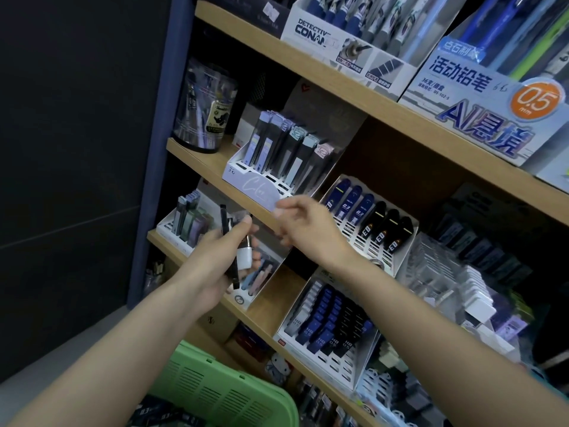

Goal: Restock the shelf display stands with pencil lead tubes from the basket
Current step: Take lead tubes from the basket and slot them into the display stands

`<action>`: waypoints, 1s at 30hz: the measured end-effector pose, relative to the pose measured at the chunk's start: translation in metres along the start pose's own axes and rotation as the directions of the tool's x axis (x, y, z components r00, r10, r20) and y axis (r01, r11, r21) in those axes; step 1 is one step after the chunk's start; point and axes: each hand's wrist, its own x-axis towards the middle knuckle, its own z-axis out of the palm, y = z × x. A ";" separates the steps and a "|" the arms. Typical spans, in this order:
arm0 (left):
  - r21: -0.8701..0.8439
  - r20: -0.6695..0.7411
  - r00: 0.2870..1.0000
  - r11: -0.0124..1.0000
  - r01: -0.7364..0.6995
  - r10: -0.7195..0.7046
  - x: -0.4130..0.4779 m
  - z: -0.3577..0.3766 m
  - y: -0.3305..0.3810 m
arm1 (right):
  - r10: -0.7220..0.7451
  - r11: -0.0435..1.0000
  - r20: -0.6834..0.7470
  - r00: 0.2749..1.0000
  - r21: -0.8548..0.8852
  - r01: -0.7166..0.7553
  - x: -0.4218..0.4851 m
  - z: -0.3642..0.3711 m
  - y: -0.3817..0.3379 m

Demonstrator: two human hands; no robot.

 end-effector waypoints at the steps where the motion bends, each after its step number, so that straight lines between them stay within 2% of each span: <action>1: -0.030 -0.008 1.000 1.000 0.003 -0.003 -0.001 0.003 0.000 | 0.021 0.999 0.101 0.995 0.028 -0.024 -0.004 0.004 -0.002; 4: -0.092 -0.059 0.998 0.996 -0.013 0.007 -0.004 0.010 0.001 | 0.090 0.994 0.244 0.966 0.046 -0.104 -0.015 0.011 -0.007; 7: -0.079 -0.107 0.993 0.995 -0.059 0.050 -0.005 0.013 -0.002 | 0.149 0.982 0.285 0.947 0.071 -0.176 -0.023 0.014 -0.007; 11: -0.065 -0.053 0.998 0.997 -0.036 0.032 -0.009 0.020 -0.006 | 0.189 0.971 0.263 0.946 0.096 -0.221 -0.031 0.018 -0.002; 14: -0.019 -0.012 1.000 1.000 -0.023 0.023 -0.012 0.026 -0.010 | 0.150 0.964 0.146 0.978 0.200 -0.177 -0.038 0.007 0.005; 17: 0.040 0.046 0.999 0.999 -0.017 0.015 -0.018 0.037 -0.018 | 0.089 0.966 -0.074 0.993 0.251 -0.068 -0.050 -0.017 0.014; 21: 0.153 0.064 0.997 0.988 0.036 -0.046 -0.027 0.054 -0.031 | -0.022 0.991 -0.243 0.970 0.125 0.054 -0.077 -0.062 0.028; 24: 0.197 0.137 0.987 0.979 0.058 -0.086 -0.032 0.072 -0.042 | -0.046 0.999 -0.311 0.949 0.012 0.053 -0.099 -0.100 0.039; 30: 0.236 0.219 0.961 0.965 0.116 -0.169 -0.047 0.115 -0.059 | -0.059 0.998 -0.481 0.875 -0.005 0.064 -0.143 -0.171 0.060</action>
